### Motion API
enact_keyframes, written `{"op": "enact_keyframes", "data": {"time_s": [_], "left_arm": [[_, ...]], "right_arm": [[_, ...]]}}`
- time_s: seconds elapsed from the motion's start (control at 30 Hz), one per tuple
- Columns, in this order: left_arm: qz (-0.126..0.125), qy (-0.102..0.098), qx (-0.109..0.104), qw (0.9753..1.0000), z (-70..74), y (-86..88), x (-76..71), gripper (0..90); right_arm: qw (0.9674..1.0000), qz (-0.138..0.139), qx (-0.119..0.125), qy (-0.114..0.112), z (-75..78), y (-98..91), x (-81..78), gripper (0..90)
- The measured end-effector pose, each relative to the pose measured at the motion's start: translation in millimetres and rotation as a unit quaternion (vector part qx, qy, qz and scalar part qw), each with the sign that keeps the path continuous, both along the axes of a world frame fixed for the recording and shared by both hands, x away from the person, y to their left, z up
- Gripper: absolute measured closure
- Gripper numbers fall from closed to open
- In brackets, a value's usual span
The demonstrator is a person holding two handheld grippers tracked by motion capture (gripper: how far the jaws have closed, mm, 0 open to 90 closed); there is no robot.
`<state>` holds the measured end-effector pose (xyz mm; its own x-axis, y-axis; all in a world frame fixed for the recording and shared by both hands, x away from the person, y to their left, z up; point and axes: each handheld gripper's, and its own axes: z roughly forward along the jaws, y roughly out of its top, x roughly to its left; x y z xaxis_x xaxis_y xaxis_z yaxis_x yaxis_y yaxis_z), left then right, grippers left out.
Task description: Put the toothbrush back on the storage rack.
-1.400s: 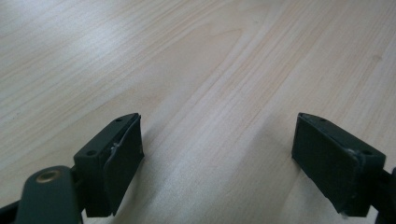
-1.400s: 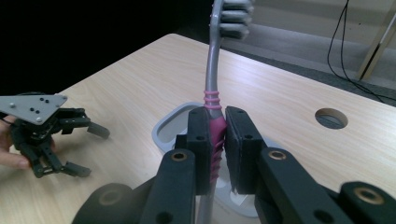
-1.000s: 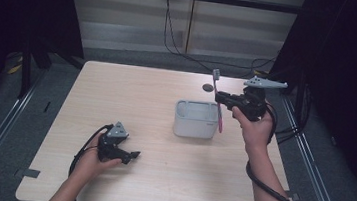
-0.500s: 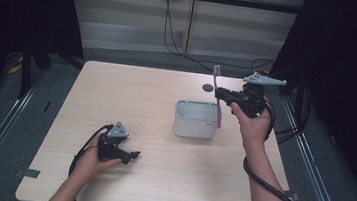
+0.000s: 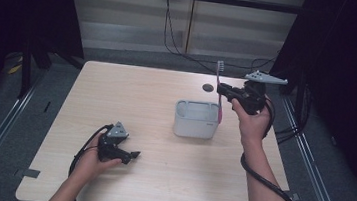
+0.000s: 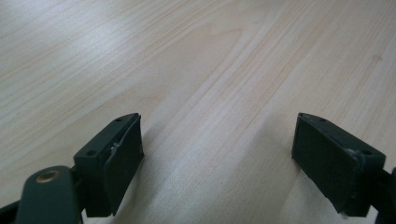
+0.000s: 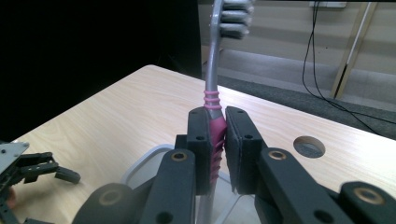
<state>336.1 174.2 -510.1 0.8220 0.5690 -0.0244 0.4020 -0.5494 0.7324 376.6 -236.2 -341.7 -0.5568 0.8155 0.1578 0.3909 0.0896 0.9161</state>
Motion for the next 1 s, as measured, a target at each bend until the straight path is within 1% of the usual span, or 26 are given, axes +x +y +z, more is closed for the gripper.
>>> {"op": "enact_keyframes", "data": {"time_s": [0.03, 0.07, 0.23, 0.4, 0.53, 0.6, 0.7, 0.87, 0.9, 0.93, 0.97, 1.0], "left_arm": [[0.0, 0.0, 0.0, 1.0, 0.0, 0.0, 0.0, 16.0], [0.0, 0.0, 0.0, 1.0, 0.0, 0.0, 0.0, 16.0], [0.0, 0.0, 0.0, 1.0, 0.0, 0.0, 0.0, 16.0], [0.0, 0.0, 0.0, 1.0, 0.0, 0.0, 0.0, 16.1], [0.0, 0.001, -0.001, 1.0, -0.1, -0.1, -0.1, 16.0], [0.0, 0.001, -0.001, 1.0, -0.1, -0.1, -0.1, 16.0], [0.0, 0.0, 0.0, 1.0, 0.0, 0.0, 0.0, 16.0], [0.0, 0.0, 0.0, 1.0, 0.0, 0.0, 0.0, 16.1], [-0.004, -0.001, 0.005, 1.0, 0.5, 0.6, 0.4, 16.1], [-0.002, -0.001, 0.003, 1.0, 0.2, 0.3, 0.2, 16.1], [-0.004, -0.001, 0.005, 1.0, 0.4, 0.5, 0.4, 16.0], [0.0, 0.0, 0.0, 1.0, 0.0, 0.0, 0.0, 16.0]], "right_arm": [[1.0, -0.001, 0.002, -0.001, -0.5, -0.3, 0.8, 80.8], [0.9999, -0.009, 0.001, -0.007, -1.7, -0.9, 1.2, 80.8], [0.9998, -0.017, 0.007, -0.008, -5.5, -3.0, 3.6, 80.8], [0.9996, -0.021, 0.012, -0.012, -8.0, -4.3, 6.7, 80.8], [0.9997, -0.022, 0.009, -0.012, -9.0, -3.6, 9.1, 80.8], [0.9996, -0.021, 0.012, -0.012, -9.9, -3.2, 10.4, 80.8], [0.9995, -0.023, 0.012, -0.015, -11.5, -2.3, 12.0, 80.8], [0.9994, -0.028, 0.012, -0.015, -14.6, -1.8, 15.6, 80.8], [0.9994, -0.028, 0.012, -0.015, -14.6, -1.8, 15.6, 80.8], [0.9994, -0.029, 0.011, -0.015, -15.4, -1.2, 16.8, 80.8], [0.9993, -0.031, 0.011, -0.016, -15.9, -0.9, 17.5, 80.8], [0.9993, -0.031, 0.011, -0.016, -15.9, -0.9, 17.5, 80.8]]}}
